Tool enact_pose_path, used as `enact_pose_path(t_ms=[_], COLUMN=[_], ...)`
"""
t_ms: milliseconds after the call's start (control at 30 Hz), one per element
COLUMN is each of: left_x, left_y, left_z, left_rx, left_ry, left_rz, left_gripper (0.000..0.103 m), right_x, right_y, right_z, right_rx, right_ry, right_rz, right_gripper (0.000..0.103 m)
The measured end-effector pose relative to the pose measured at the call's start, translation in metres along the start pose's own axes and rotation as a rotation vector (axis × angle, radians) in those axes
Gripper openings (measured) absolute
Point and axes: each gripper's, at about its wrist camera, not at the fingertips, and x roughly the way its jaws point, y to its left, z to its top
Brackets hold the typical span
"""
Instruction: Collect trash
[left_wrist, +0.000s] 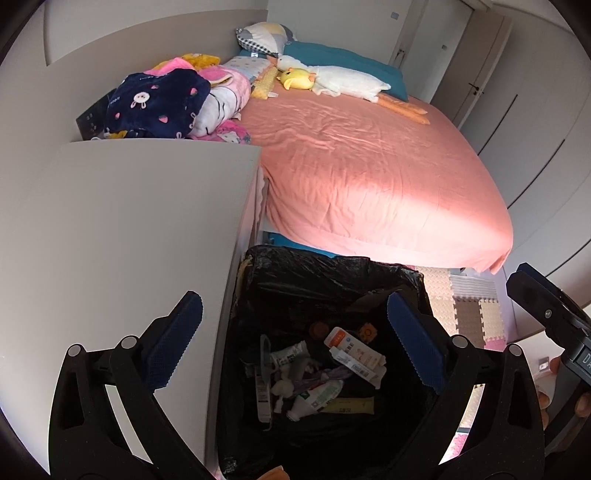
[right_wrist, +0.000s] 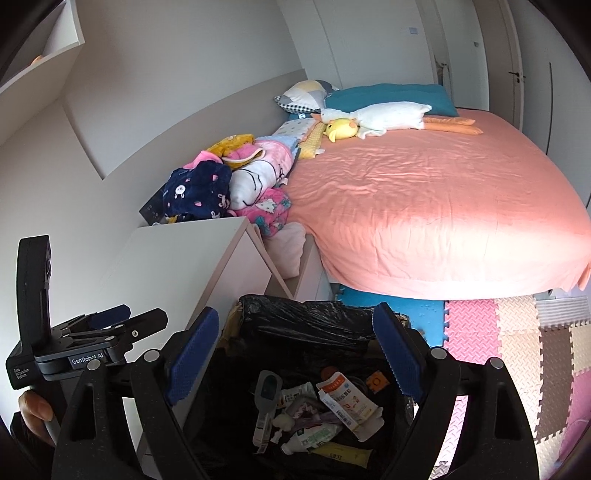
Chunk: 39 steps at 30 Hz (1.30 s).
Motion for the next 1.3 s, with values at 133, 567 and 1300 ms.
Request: enact_pose_path(t_ms=[133,567,1300], left_x=[-0.0013,-0.0025,-0.0041], left_y=[-0.0005,-0.0024,-0.0041], left_z=[0.0004,0.0011,0.0051], left_rx=[0.002,0.02,0.046], left_ry=[-0.004,-0.008,-0.016], left_rz=[-0.001,0.009,0.01], left_gripper=[0.097,0.097,0.097], right_x=[-0.0006,-0.0005,-0.0002], right_y=[0.0004,0.0015,0.0013], right_z=[0.0001,0.0005,0.0006], right_rx=[-0.001,-0.001,-0.003], right_ry=[-0.004,-0.004,-0.003], right_rz=[0.0,-0.002,-0.004], right_gripper=[0.085,0.085,0.085])
